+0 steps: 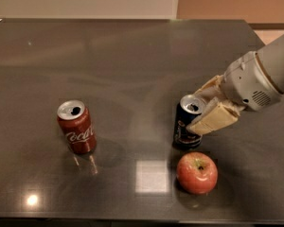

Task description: Move pepsi can near apple

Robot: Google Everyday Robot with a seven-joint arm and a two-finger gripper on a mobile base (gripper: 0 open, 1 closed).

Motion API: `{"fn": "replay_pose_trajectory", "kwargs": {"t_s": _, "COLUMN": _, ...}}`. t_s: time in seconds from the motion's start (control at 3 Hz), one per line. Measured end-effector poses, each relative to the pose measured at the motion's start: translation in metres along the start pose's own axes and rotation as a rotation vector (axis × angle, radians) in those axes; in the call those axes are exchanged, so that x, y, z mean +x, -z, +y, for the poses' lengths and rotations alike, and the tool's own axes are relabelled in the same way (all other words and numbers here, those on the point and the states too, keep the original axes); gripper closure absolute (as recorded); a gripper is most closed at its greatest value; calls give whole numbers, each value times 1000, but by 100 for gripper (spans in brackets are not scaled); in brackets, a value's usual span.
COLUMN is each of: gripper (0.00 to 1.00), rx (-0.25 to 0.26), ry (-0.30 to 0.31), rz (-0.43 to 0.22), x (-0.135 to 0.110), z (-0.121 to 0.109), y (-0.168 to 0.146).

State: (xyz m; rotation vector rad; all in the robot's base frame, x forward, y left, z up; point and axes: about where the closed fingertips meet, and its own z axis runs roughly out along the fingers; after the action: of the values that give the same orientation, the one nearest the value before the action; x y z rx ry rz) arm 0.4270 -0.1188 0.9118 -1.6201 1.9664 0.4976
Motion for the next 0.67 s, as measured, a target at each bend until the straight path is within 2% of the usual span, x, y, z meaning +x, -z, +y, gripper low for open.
{"fn": "replay_pose_trajectory", "kwargs": {"t_s": 0.67, "gripper": 38, "rx": 4, "ry": 20, "rz": 6, "x": 7, "z": 8, "y": -8}}
